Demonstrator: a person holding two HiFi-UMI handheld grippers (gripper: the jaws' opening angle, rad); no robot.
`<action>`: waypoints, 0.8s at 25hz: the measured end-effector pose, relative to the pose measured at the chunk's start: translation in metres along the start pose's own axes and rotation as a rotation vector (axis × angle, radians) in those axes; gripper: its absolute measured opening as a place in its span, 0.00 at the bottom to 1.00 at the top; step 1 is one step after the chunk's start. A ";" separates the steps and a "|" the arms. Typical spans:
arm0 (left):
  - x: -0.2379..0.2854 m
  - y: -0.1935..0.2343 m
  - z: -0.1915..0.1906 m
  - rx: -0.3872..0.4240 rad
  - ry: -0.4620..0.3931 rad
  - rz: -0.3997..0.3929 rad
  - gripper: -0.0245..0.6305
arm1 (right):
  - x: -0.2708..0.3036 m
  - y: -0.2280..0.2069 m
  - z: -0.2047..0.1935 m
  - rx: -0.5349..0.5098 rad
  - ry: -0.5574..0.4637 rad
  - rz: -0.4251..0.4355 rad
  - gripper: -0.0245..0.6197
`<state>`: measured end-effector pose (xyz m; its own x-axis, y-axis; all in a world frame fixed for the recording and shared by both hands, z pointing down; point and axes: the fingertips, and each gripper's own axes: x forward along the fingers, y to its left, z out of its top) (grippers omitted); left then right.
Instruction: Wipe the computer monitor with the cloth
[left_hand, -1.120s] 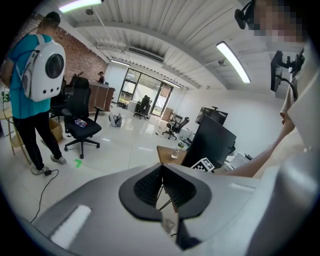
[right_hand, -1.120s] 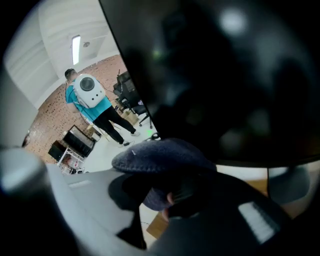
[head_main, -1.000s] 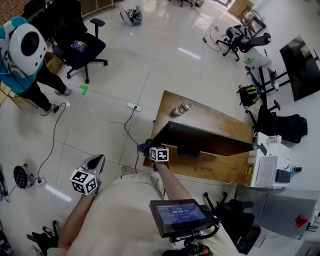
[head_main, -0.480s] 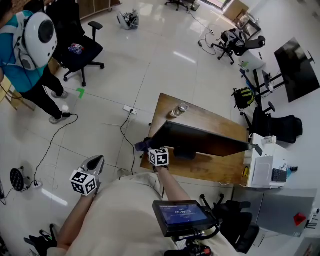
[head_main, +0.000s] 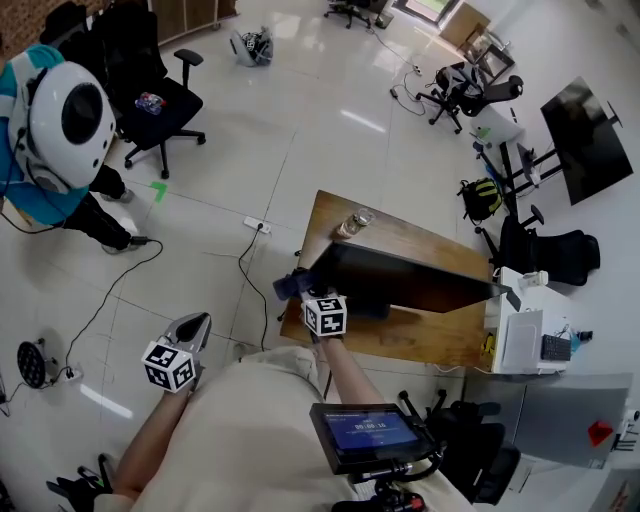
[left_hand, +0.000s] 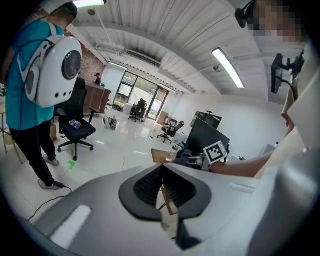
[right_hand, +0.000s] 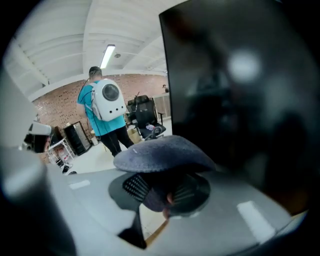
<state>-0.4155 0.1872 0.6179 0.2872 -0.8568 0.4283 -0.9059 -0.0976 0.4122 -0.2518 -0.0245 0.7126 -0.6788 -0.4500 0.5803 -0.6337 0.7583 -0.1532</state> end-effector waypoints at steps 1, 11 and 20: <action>0.000 -0.001 0.000 0.003 0.001 -0.004 0.04 | -0.004 0.001 0.008 0.001 -0.018 -0.001 0.17; -0.001 -0.006 0.002 -0.005 -0.015 -0.030 0.04 | -0.039 0.005 0.075 0.058 -0.174 -0.025 0.17; -0.001 -0.013 0.000 -0.032 -0.033 -0.051 0.04 | -0.065 0.006 0.122 0.059 -0.258 -0.039 0.17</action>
<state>-0.4036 0.1889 0.6120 0.3217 -0.8675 0.3793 -0.8798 -0.1258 0.4585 -0.2568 -0.0481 0.5767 -0.7207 -0.5895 0.3649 -0.6767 0.7125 -0.1855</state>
